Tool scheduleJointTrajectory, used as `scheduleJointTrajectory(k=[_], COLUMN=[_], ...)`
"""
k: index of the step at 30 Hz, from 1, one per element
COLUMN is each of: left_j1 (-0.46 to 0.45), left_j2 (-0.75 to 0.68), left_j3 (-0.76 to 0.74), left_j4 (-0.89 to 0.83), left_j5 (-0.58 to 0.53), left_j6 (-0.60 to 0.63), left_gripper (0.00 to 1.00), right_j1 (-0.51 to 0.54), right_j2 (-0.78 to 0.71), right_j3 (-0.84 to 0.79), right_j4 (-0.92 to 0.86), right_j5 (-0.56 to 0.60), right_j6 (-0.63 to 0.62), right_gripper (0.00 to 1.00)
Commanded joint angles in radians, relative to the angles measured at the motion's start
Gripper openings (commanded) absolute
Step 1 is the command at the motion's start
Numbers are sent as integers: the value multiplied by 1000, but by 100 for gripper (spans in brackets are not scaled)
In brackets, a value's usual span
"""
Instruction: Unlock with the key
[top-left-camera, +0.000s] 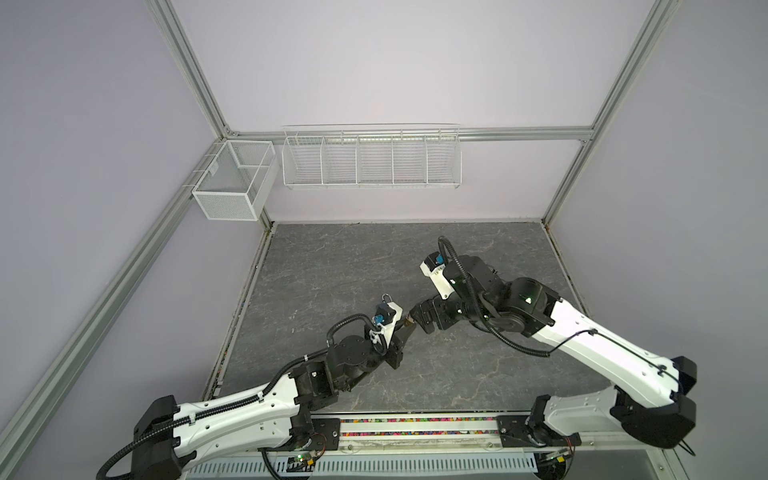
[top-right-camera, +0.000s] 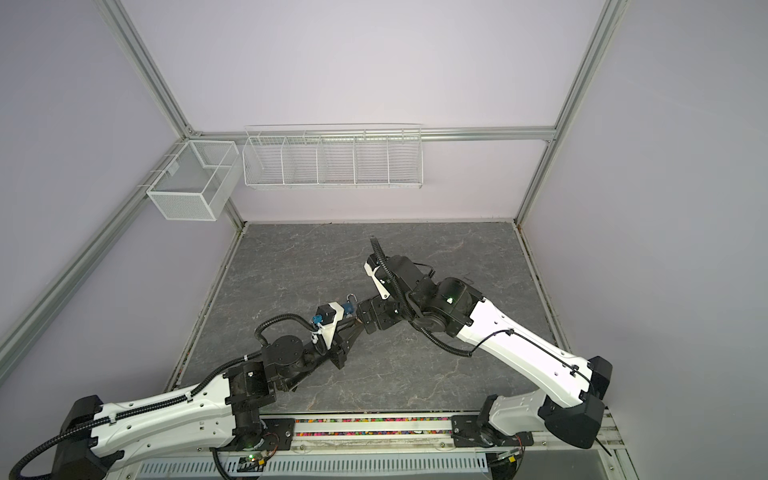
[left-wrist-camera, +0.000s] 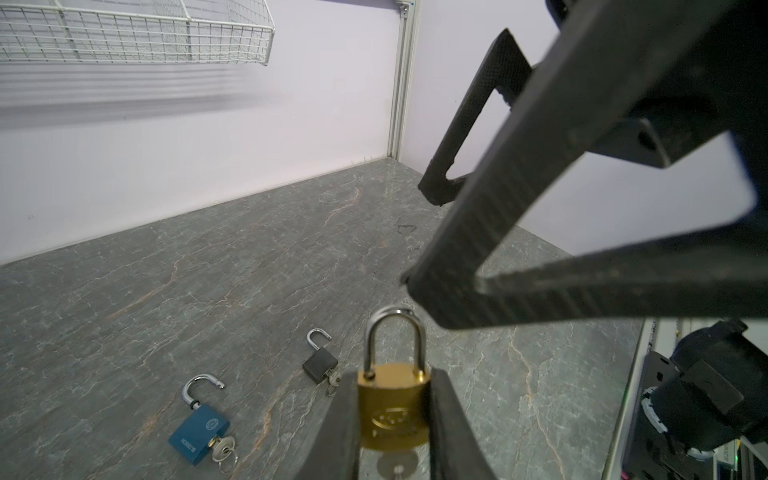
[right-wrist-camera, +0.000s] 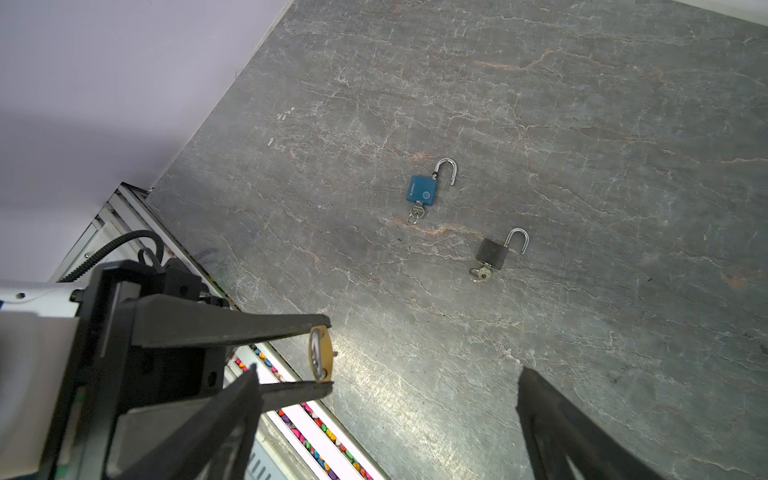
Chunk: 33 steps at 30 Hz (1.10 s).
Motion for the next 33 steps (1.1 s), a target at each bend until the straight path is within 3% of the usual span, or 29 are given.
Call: scheduleJointTrajectory(k=[1, 33], left_j1=[-6, -8], left_j2=[-12, -23], left_j3=[-19, -42], left_j4=[66, 86], left_j5=[-16, -21], left_j6=[25, 45], left_gripper=[0, 0], right_j1=[18, 26], right_j2=[45, 195], right_j3=[44, 177], right_j4=[-38, -179], right_j5=[53, 235], right_j6=[-22, -58], right_gripper=[97, 94])
